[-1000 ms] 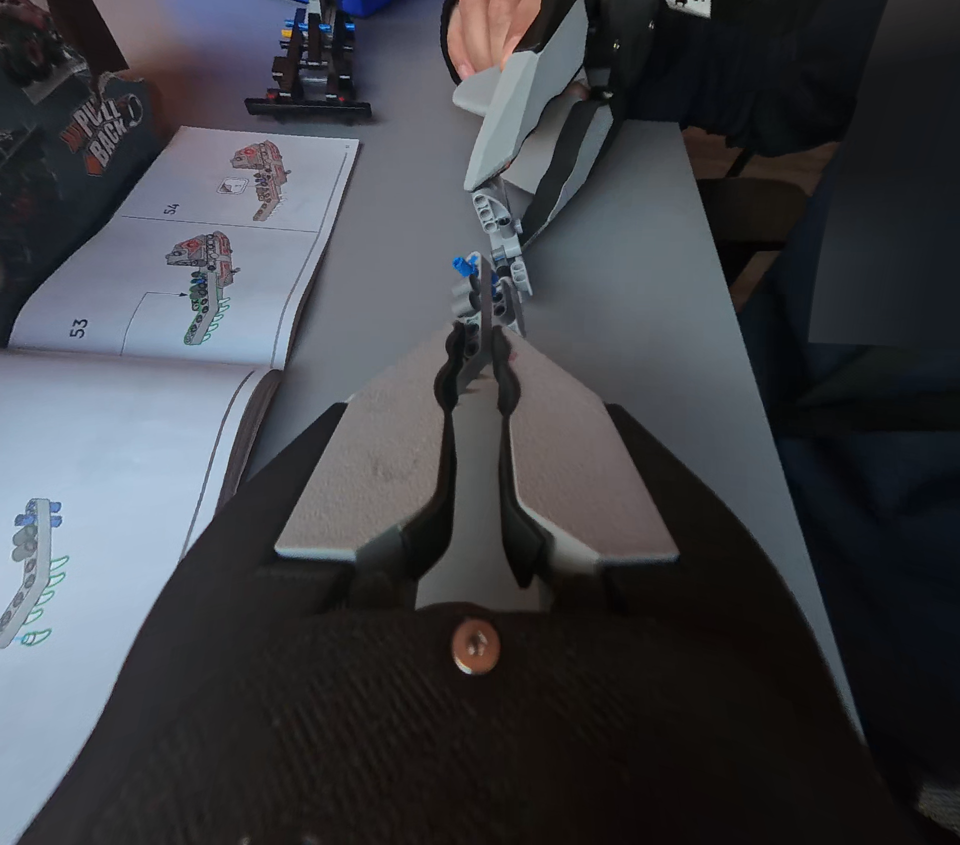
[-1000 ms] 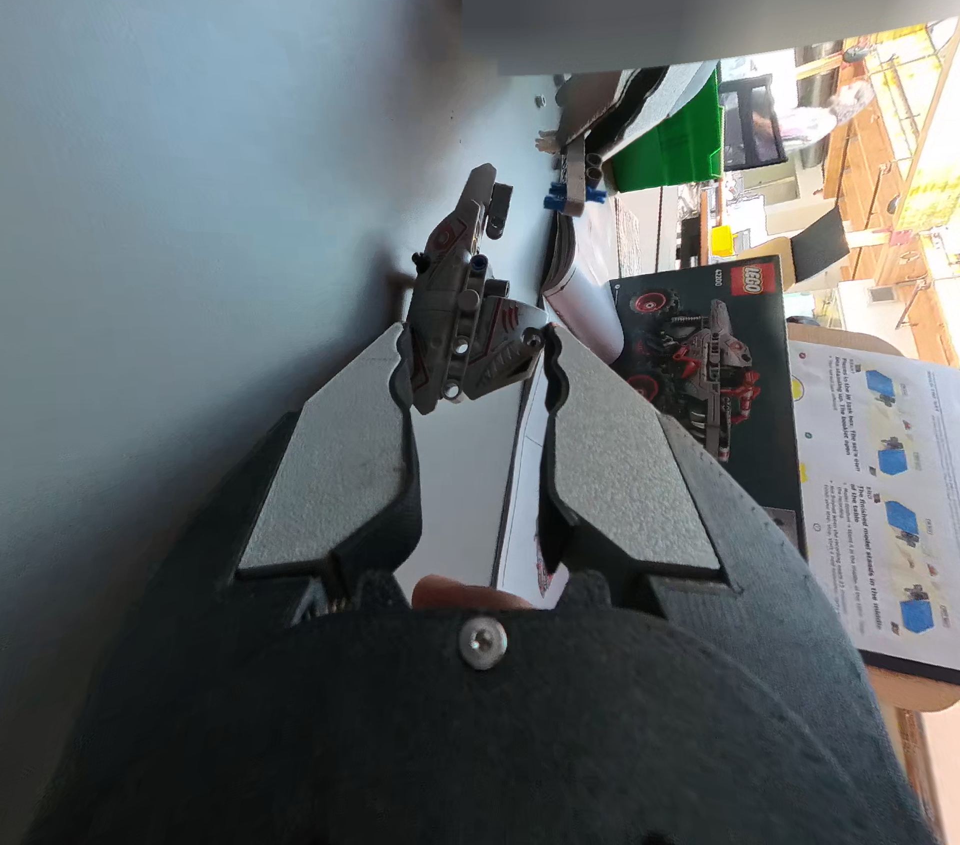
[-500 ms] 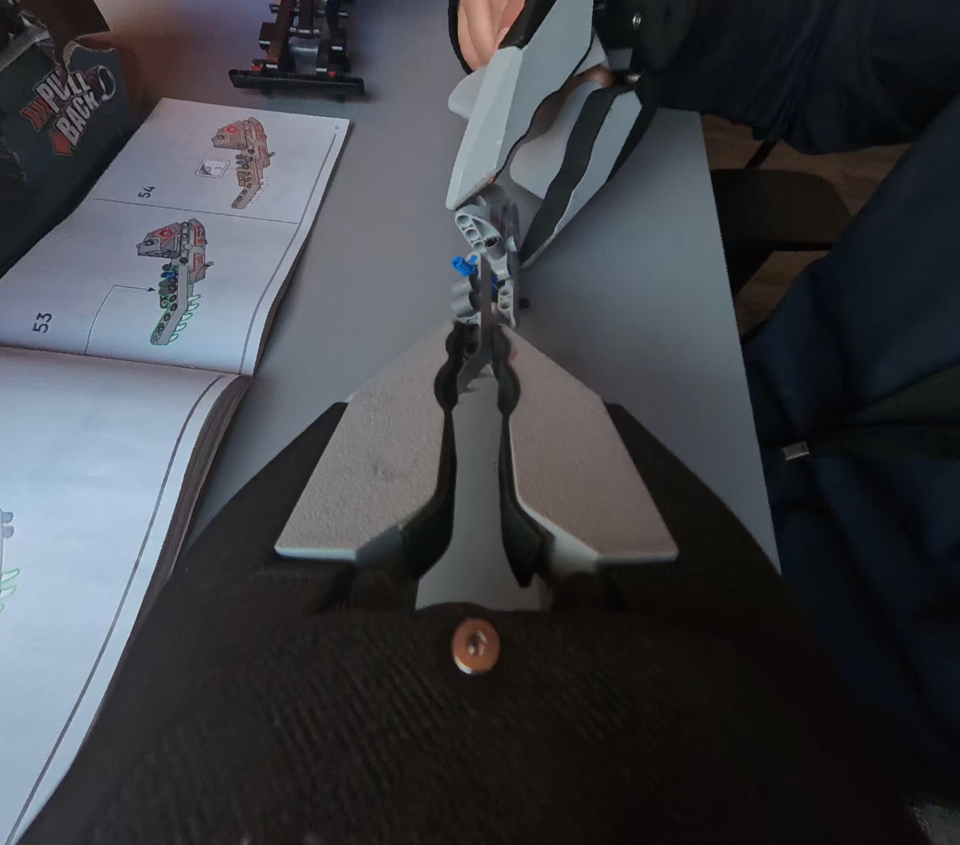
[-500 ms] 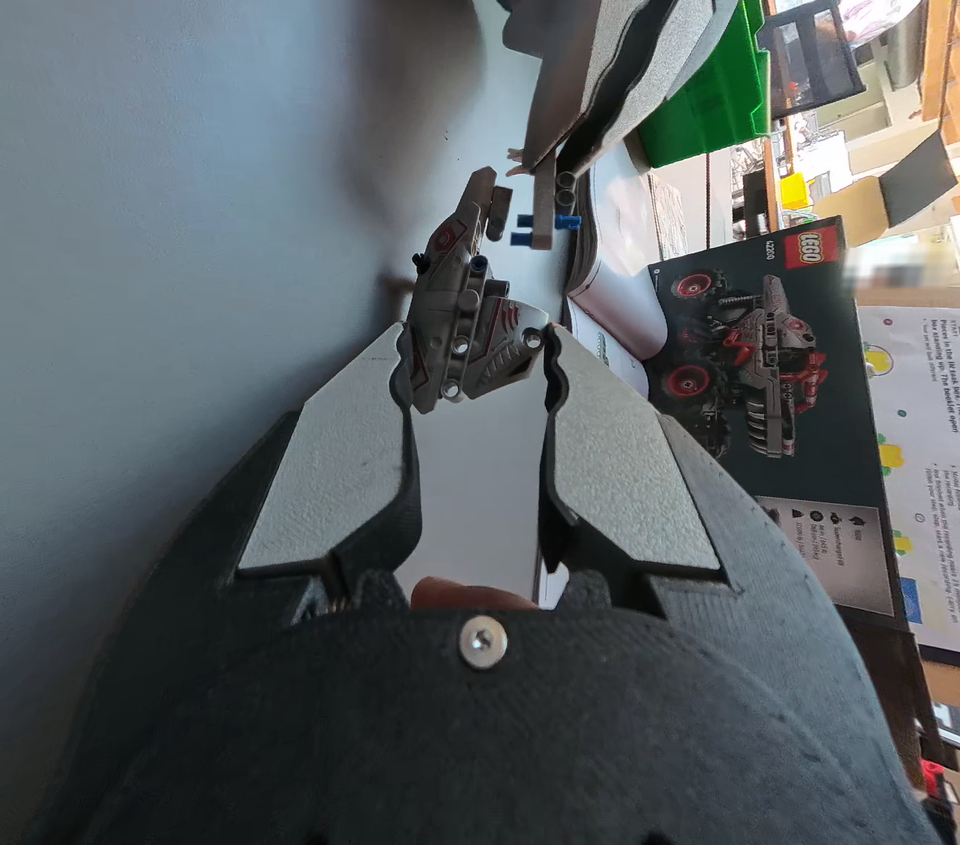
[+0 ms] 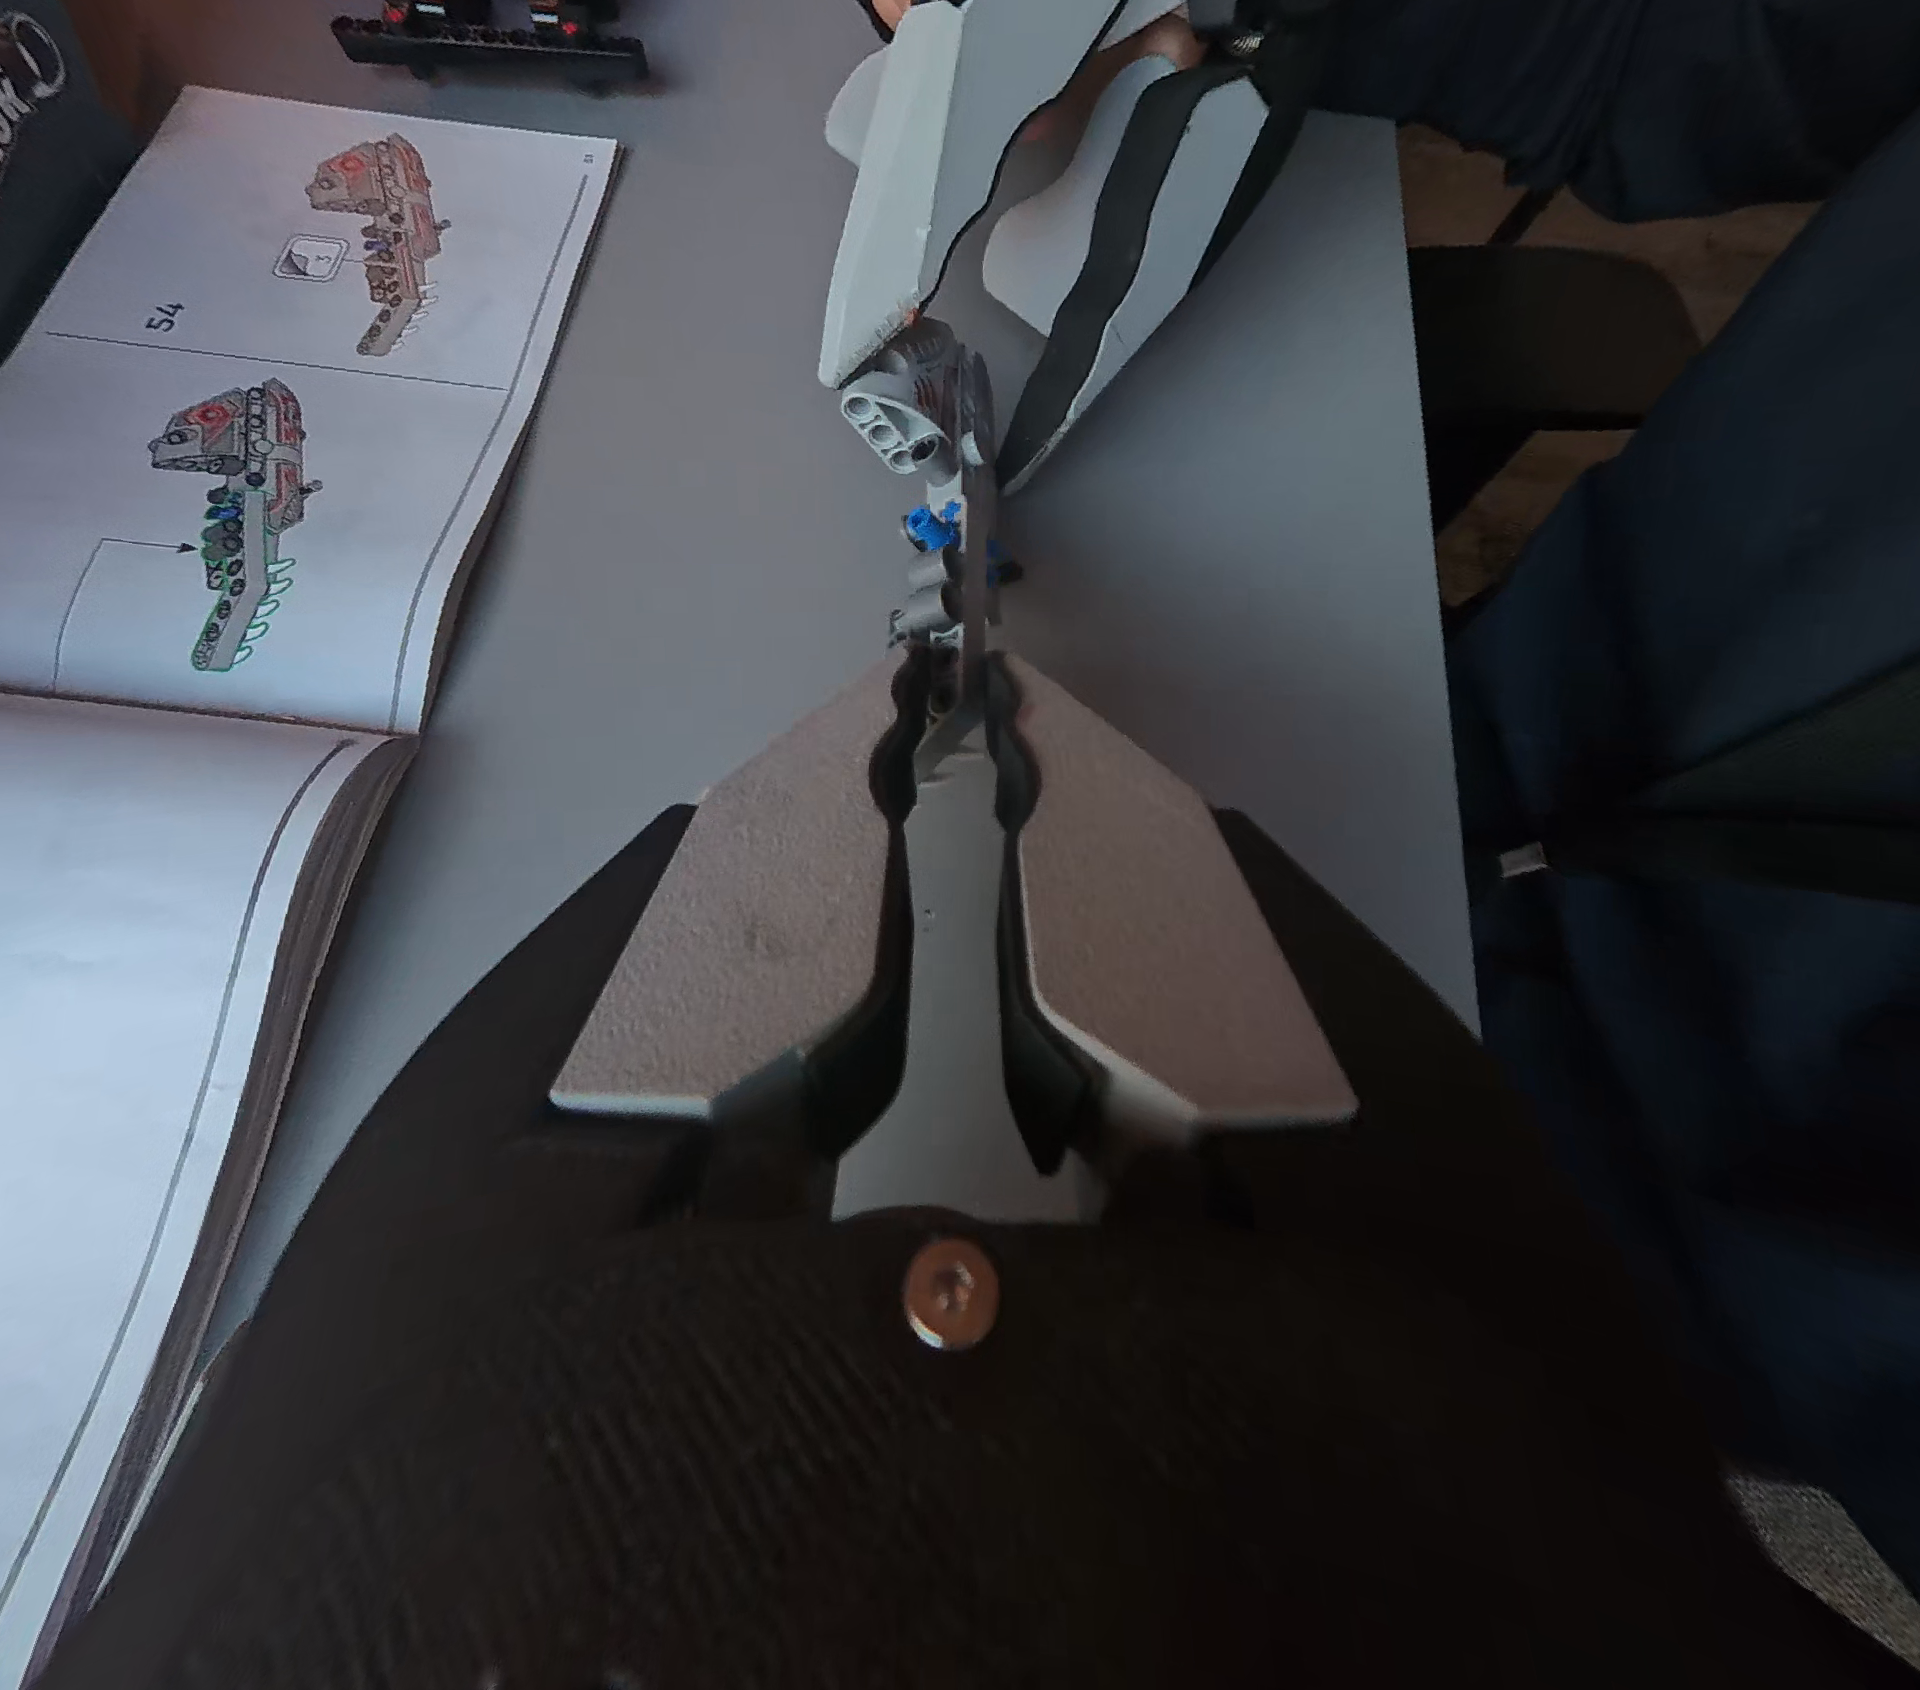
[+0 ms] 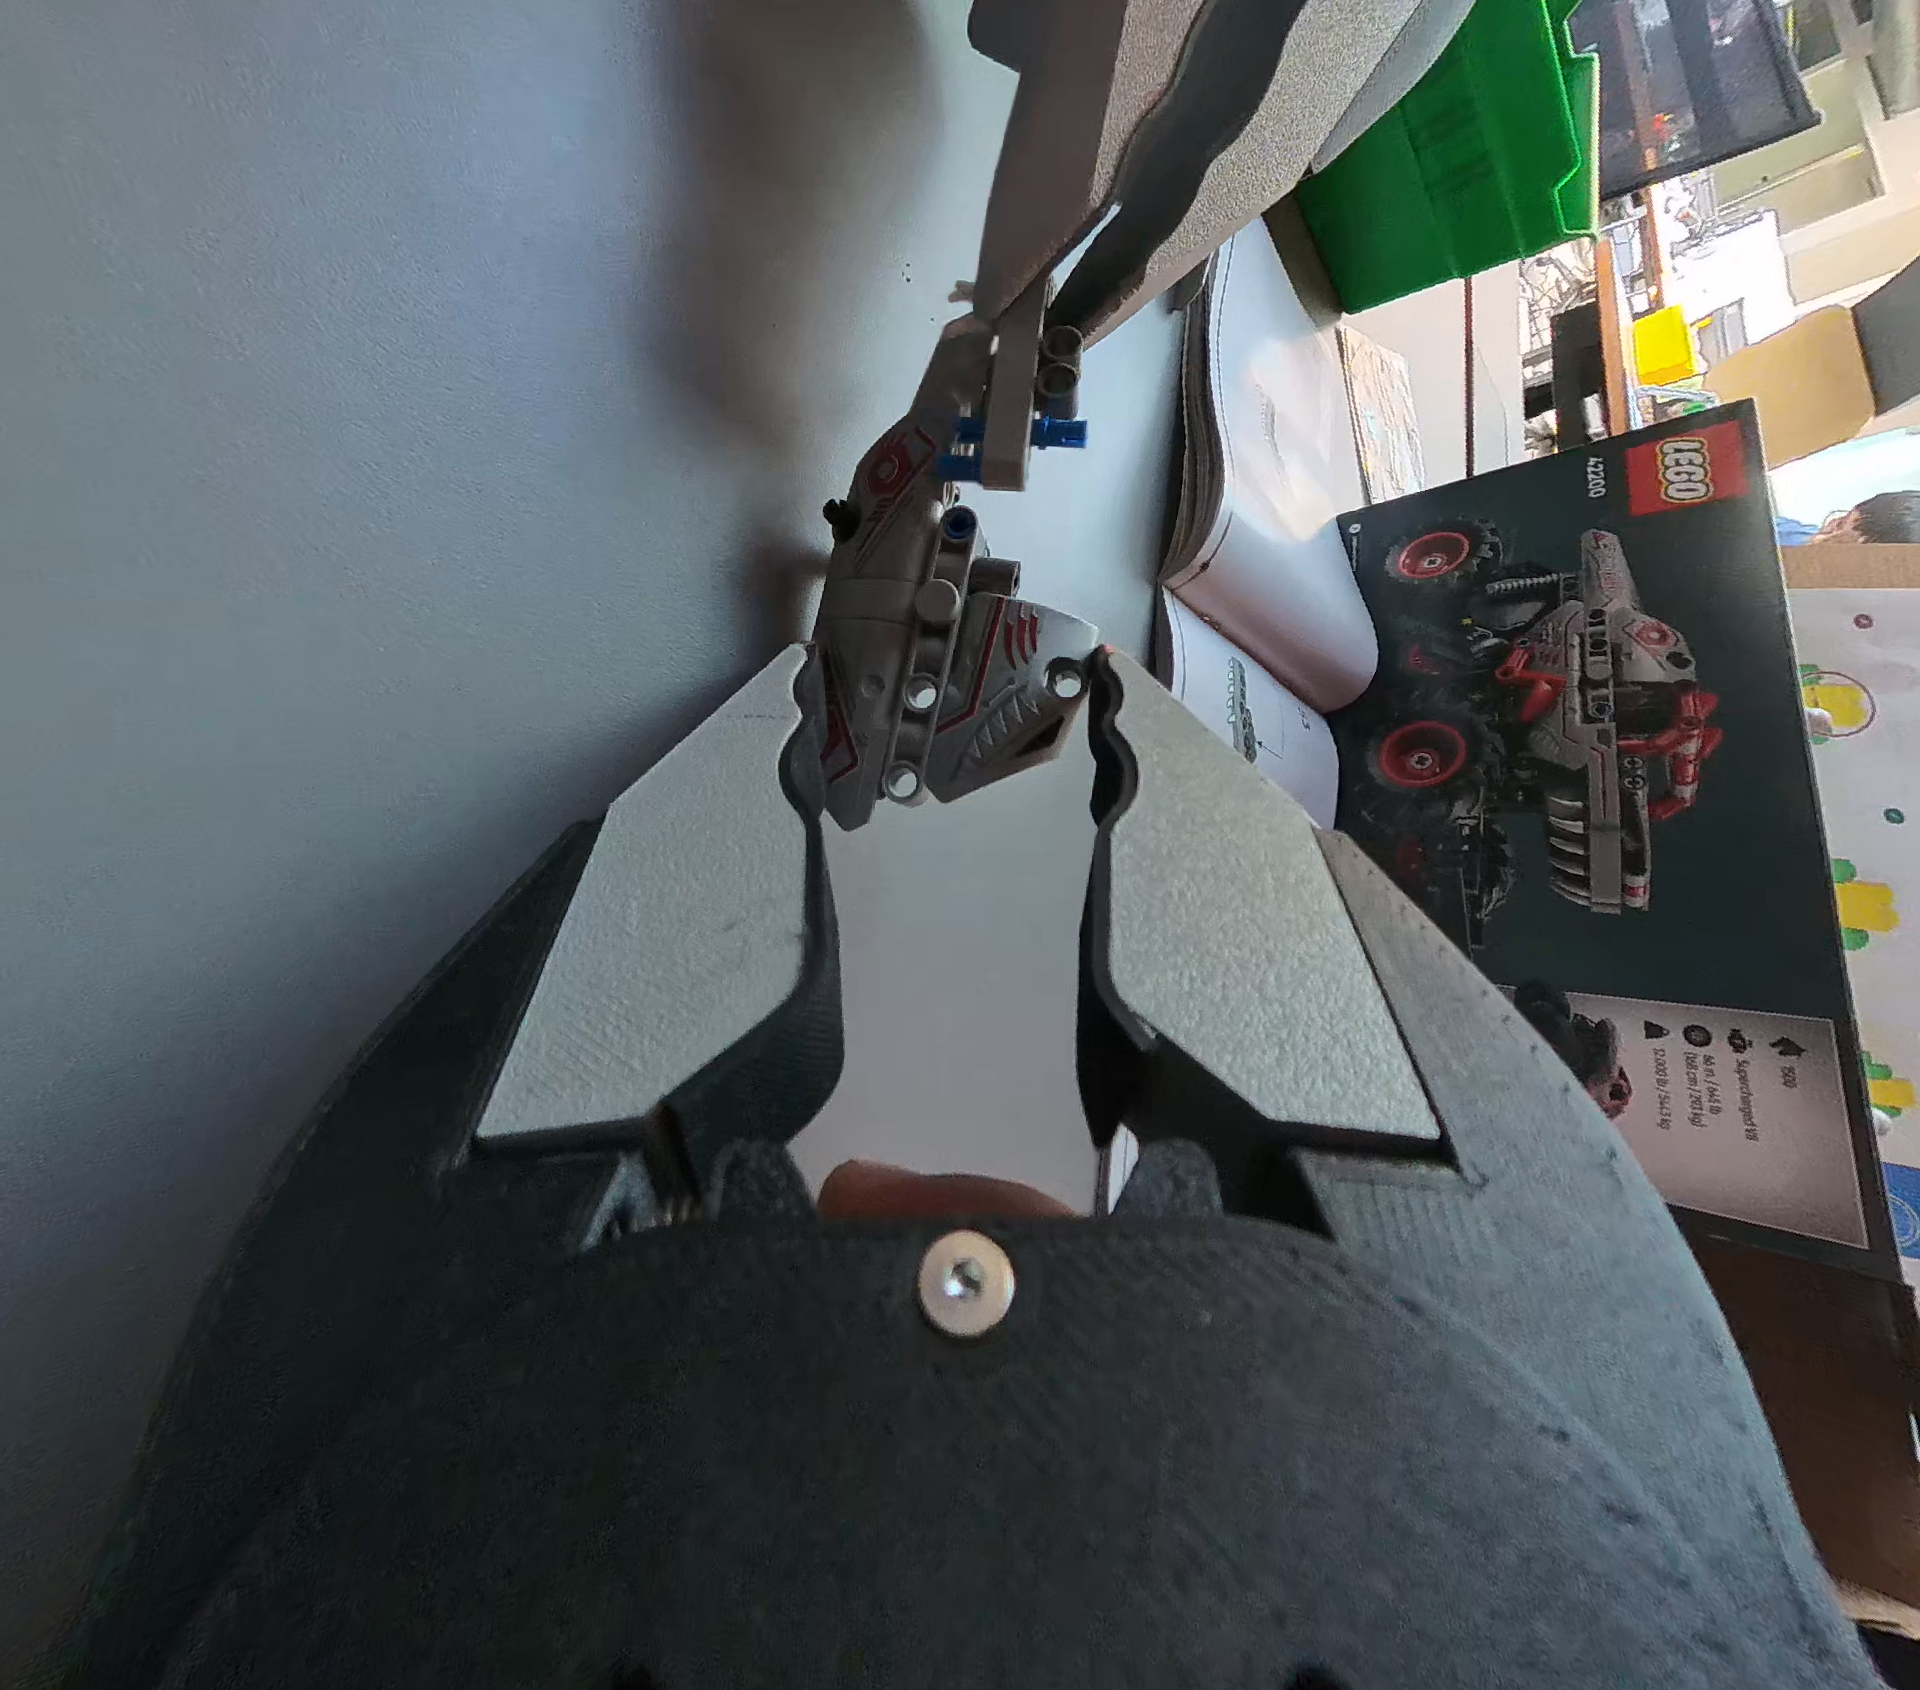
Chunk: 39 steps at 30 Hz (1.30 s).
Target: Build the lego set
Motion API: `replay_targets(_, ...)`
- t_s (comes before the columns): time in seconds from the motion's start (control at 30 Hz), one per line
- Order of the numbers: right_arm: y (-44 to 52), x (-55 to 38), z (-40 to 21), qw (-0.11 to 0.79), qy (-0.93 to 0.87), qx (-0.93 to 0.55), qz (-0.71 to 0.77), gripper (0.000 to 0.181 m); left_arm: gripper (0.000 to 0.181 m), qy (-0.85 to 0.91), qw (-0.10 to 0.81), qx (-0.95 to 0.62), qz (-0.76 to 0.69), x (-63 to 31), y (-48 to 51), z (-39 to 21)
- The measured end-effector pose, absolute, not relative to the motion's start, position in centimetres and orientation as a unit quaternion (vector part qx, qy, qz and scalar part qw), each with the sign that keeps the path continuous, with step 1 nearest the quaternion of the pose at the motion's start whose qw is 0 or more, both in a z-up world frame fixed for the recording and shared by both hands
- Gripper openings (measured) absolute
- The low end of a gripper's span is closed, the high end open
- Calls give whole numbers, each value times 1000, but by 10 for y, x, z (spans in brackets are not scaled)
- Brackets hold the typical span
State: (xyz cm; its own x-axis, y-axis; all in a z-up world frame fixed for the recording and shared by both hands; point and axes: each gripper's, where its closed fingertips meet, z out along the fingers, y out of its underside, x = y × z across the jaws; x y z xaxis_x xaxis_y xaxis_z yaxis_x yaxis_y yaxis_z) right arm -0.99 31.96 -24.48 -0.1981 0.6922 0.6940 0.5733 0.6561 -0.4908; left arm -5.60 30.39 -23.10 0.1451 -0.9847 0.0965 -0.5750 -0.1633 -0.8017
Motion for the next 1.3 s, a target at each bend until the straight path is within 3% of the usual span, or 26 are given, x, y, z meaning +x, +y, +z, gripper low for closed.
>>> replay_targets(1.3, 315, -11, -246, 453, -752, -463, 119, 48, 7, 555, 300, -698, -339, -61, 305, -235)
